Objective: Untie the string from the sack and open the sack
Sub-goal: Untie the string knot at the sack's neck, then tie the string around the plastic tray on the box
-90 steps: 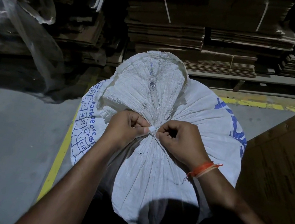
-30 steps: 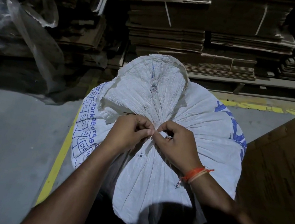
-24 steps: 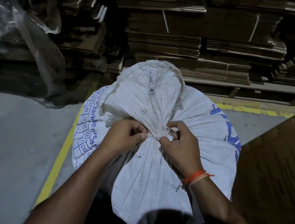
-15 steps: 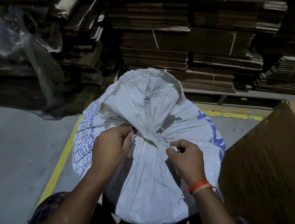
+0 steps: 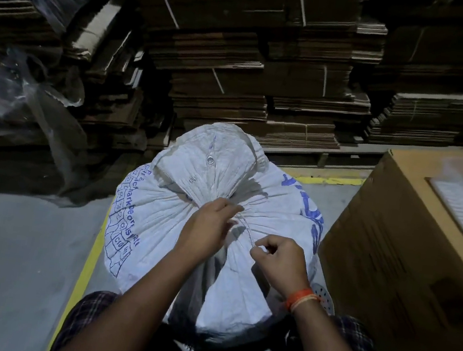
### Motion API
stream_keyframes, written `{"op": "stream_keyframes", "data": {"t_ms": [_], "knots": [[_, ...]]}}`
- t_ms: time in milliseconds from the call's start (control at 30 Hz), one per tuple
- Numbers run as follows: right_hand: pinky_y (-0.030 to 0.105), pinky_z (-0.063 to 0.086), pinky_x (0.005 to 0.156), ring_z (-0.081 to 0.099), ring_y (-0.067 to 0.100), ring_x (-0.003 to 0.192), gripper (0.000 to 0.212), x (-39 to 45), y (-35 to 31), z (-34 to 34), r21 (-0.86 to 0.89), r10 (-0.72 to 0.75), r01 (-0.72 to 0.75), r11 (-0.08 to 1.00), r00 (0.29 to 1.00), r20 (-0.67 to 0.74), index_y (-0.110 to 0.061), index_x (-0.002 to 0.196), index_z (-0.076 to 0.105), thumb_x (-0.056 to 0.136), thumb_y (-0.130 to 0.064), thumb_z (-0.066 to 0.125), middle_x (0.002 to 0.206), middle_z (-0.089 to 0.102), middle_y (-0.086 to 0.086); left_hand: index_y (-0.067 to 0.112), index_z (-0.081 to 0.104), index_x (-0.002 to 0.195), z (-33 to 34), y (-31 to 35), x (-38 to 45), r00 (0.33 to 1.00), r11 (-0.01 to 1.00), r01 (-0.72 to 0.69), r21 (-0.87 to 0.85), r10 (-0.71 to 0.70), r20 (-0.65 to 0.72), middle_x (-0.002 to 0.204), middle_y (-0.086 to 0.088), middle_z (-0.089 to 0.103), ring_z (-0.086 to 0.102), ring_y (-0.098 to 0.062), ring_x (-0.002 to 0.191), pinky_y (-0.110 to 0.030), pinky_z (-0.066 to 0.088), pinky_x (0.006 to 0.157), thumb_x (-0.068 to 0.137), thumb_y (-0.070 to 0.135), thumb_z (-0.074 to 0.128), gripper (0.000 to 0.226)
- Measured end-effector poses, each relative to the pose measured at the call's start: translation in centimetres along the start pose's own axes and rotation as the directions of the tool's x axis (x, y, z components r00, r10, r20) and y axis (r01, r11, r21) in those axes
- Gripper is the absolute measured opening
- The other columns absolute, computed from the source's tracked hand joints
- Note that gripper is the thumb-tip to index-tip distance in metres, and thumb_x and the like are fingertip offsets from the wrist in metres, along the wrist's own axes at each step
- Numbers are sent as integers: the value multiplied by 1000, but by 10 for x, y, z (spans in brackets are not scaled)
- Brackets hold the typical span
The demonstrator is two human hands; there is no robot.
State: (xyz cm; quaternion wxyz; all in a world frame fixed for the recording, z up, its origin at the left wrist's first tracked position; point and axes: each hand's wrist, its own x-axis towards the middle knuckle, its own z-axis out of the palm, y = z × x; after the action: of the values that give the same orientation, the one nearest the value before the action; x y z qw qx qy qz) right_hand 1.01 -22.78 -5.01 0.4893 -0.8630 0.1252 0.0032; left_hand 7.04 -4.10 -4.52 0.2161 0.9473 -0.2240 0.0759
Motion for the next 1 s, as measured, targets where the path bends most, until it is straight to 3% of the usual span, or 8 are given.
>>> {"op": "stream_keyframes", "data": {"t_ms": [100,233,333,467,600,767,867,1000], "knots": [[16,45,61,63,9,66,6,-1,3,-2,1,-7,7,1000,1000,-4,-16,83,80,78,-15,76,76,76,3,19,63,136,1,3,16,999,999,0,41,-2,50,141,-4,63,64,-29,122,-35,53,90,92,2,59,47],[15,43,60,61,7,65,7,0,6,-2,0,-7,7,1000,1000,-5,-18,84,79,78,-15,75,74,74,3,21,62,110,-3,-2,31,974,986,-2,165,-36,226,111,-5,69,62,-30,101,-33,37,66,82,-4,51,39],[15,43,61,60,3,65,10,0,7,-2,24,-1,2,1000,1000,-9,-19,86,79,78,-14,75,73,72,-1,29,67,91,-1,-21,39,943,972,-65,225,-14,333,104,6,67,63,-27,100,-31,42,65,78,10,55,26],[17,45,62,59,6,64,14,-1,6,-6,81,-18,19,997,1000,-12,-18,90,80,80,-12,74,70,70,2,35,70,124,-2,-29,47,949,941,-91,327,-18,315,136,6,61,56,-29,115,-42,57,85,97,16,58,35],[22,44,57,54,13,59,13,-2,11,-24,156,-52,68,985,993,-101,-19,88,80,83,-9,72,67,70,12,38,57,143,-9,-30,55,955,924,-105,367,-9,296,145,5,58,53,-30,121,-41,56,89,99,16,57,49],[14,36,48,44,6,50,11,-6,21,-47,267,0,79,960,959,-283,-24,84,77,77,-19,70,58,53,8,39,64,138,-17,-12,67,964,969,-139,202,86,250,126,3,69,54,-26,112,-37,50,84,100,30,63,39],[11,35,45,40,6,48,14,-7,25,-54,338,61,53,940,946,-317,-11,93,77,87,-1,70,65,48,10,27,72,130,-17,8,74,964,978,-196,67,180,197,117,-3,72,59,-27,108,-30,43,83,99,16,63,34],[8,39,49,44,3,49,17,-3,31,-55,321,96,18,947,937,-335,-6,103,78,89,-1,69,65,51,7,15,70,134,-24,31,82,932,970,-153,-190,205,299,120,-9,71,72,-19,96,-29,57,90,97,-8,54,46]]}}
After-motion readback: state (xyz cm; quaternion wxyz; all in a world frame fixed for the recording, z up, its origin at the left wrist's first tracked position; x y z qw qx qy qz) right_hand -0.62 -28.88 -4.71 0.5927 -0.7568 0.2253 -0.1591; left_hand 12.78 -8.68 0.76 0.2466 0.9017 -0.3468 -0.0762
